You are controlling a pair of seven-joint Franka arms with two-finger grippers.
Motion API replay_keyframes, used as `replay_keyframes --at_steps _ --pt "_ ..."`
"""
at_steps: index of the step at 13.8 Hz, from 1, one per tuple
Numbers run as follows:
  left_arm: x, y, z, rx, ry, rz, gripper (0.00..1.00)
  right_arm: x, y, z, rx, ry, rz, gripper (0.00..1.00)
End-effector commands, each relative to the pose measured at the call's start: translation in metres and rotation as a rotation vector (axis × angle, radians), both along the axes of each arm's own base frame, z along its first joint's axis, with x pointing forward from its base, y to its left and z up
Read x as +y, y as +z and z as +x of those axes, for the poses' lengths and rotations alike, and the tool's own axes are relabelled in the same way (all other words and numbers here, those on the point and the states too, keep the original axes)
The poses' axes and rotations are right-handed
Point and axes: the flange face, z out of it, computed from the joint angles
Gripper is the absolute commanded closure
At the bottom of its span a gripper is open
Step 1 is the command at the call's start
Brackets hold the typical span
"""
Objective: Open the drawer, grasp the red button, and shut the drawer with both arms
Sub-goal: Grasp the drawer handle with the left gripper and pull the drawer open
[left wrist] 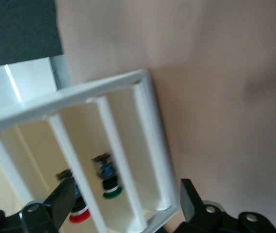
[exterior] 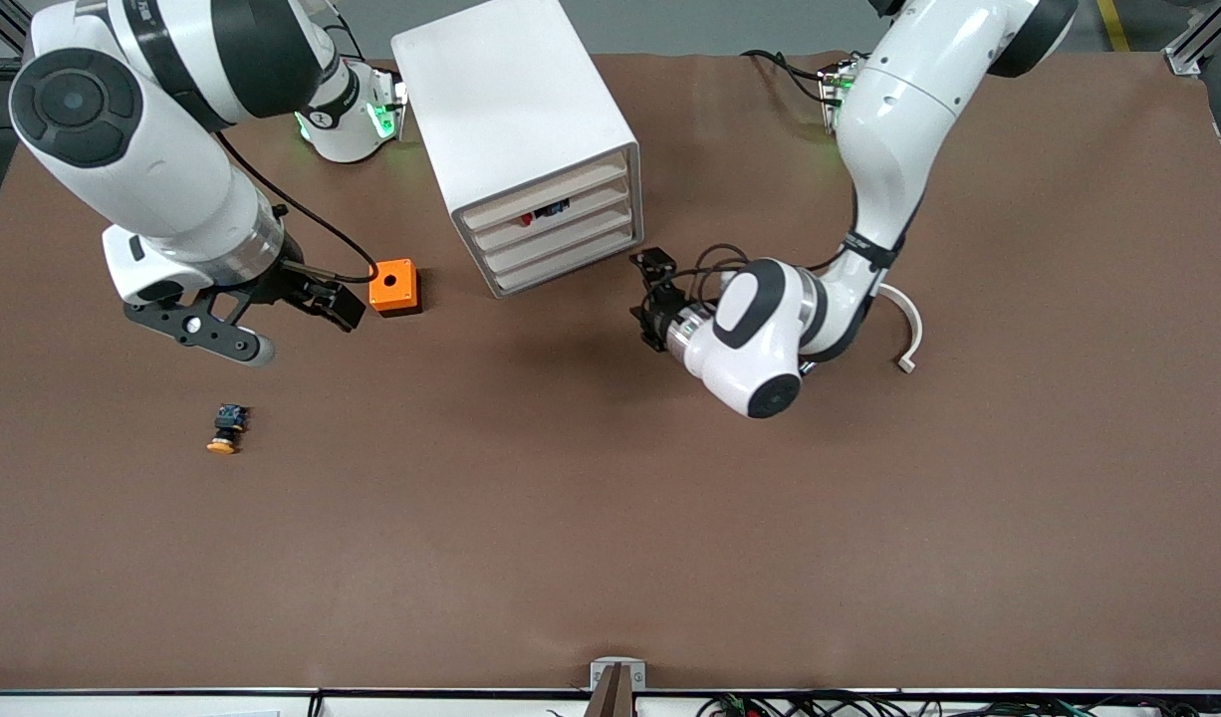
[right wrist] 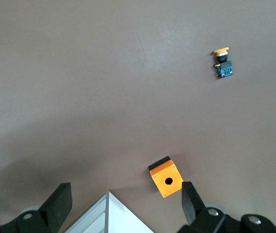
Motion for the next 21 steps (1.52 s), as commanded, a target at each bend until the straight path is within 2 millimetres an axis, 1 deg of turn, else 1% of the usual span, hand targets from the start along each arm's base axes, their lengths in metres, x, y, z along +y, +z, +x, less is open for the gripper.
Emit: replay_keyframes --at_steps 1,2,3,4,5,6,7,8,11,12,13,14,15,16,17,18,19,20,21 --pt "-0.022 -0.007 -0.013 0.122 0.067 0.022 0.17 0.0 -0.006 -0.002 0.005 -0.031 -0.003 0.0" --pt "-0.033 -0.017 -0.024 0.166 0.075 0.046 0.21 0.0 -0.005 -0.002 0.003 -0.03 -0.004 0.0" --pt "-0.045 -0.025 -0.038 0.206 0.079 0.082 0.22 0.0 -0.005 -0.002 0.003 -0.03 -0.004 0.0" --pt "-0.053 -0.03 -0.047 0.227 0.076 0.105 0.22 0.0 -0.005 -0.002 0.002 -0.03 -0.003 0.0" --pt "-0.054 -0.032 -0.052 0.247 0.072 0.123 0.22 -0.001 -0.004 -0.002 -0.001 -0.031 -0.006 0.0" --pt "-0.059 -0.035 -0.062 0.293 0.062 0.147 0.27 -0.004 -0.001 -0.001 -0.006 -0.034 -0.01 0.0" --pt "-0.065 -0.033 -0.07 0.334 0.059 0.163 0.32 -0.007 0.0 0.001 -0.01 -0.038 -0.012 0.0" --pt "-0.066 -0.031 -0.076 0.367 0.047 0.185 0.32 -0.008 0.0 0.001 -0.01 -0.039 -0.014 0.0" --pt "-0.065 -0.026 -0.078 0.396 0.038 0.205 0.32 -0.015 0.006 0.004 -0.025 -0.037 -0.02 0.0" --pt "-0.067 -0.027 -0.08 0.398 0.035 0.206 0.36 -0.016 0.007 0.005 -0.035 -0.026 -0.041 0.0" --pt "-0.075 -0.028 -0.09 0.399 0.018 0.21 0.57 -0.008 0.007 0.002 -0.046 -0.021 -0.066 0.0" --pt "-0.077 -0.028 -0.092 0.396 0.012 0.217 0.79 0.002 0.006 -0.003 -0.047 -0.014 -0.071 0.0" --pt "-0.076 -0.027 -0.09 0.392 0.014 0.218 0.98 0.014 0.004 -0.008 -0.043 -0.033 -0.075 0.0" --pt "-0.071 -0.026 -0.085 0.388 0.021 0.219 1.0 0.027 0.002 -0.014 -0.044 -0.063 -0.079 0.0" --pt "-0.069 -0.025 -0.083 0.378 0.02 0.226 1.0 0.04 -0.005 -0.019 -0.04 -0.077 -0.08 0.0" --pt "-0.066 -0.026 -0.079 0.372 0.026 0.232 1.0 0.052 -0.007 -0.024 -0.043 -0.08 -0.082 0.0" --pt "-0.057 -0.024 -0.068 0.365 0.046 0.238 1.0 0.064 -0.009 -0.03 -0.043 -0.117 -0.079 0.0" --pt "-0.044 -0.023 -0.051 0.355 0.079 0.237 1.0 0.075 -0.009 -0.034 -0.055 -0.172 -0.079 0.0" --pt "-0.032 -0.021 -0.034 0.348 0.108 0.227 1.0 0.092 -0.013 -0.041 -0.064 -0.213 -0.08 0.0"
